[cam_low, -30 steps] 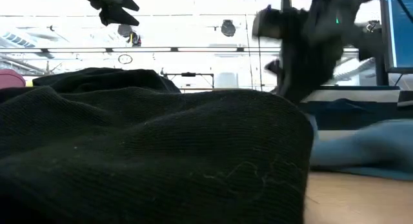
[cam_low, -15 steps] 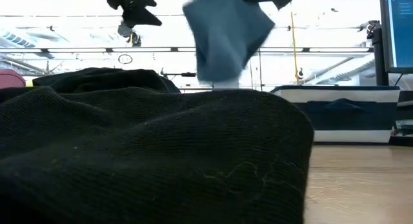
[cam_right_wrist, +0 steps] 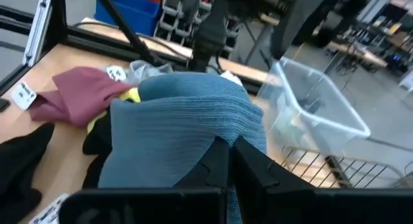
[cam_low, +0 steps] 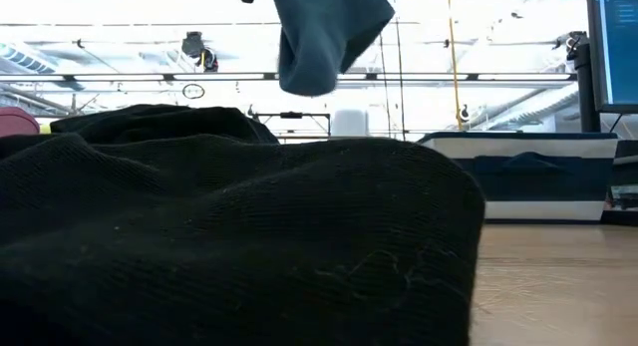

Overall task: Pick & Place Cloths
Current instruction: Put the blue sock into the transparent container

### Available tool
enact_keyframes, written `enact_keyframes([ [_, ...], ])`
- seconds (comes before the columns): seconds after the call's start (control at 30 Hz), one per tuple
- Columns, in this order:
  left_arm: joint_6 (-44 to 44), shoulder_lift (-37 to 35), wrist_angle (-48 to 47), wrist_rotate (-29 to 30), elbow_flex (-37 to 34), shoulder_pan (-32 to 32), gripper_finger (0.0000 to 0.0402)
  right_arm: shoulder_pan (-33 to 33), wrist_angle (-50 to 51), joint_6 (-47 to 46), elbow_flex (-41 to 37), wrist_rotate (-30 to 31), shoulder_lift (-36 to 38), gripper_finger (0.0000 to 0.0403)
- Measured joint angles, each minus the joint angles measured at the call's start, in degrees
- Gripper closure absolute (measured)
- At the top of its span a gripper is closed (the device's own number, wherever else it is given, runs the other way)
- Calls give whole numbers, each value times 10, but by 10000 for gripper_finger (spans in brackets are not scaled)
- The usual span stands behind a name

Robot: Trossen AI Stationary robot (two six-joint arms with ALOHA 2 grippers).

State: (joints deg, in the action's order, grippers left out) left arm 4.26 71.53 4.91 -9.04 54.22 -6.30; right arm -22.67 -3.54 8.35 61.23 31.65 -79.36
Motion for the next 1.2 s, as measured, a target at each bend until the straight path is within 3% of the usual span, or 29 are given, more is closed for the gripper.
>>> enact_keyframes([
  [0.13, -1, 32, 52, 10, 0, -16, 103, 4, -33, 18, 0, 1, 0, 403],
  [0.37, 4, 80, 107, 89, 0, -25, 99, 9, -81, 40, 0, 2, 0, 403],
  [0.73, -18, 131, 172, 95, 0, -24, 116, 13, -116, 59, 1, 0, -27, 403],
  [0.9, -19, 134, 168, 95, 0, -23, 189, 14, -128, 63, 1, -1, -54, 403],
  [1.1, -7, 134, 133, 78, 0, -18, 354, 14, -128, 64, 1, 2, -57, 399],
  [1.2, -5, 134, 117, 61, 1, -13, 380, 13, -129, 74, 1, 0, -57, 388],
])
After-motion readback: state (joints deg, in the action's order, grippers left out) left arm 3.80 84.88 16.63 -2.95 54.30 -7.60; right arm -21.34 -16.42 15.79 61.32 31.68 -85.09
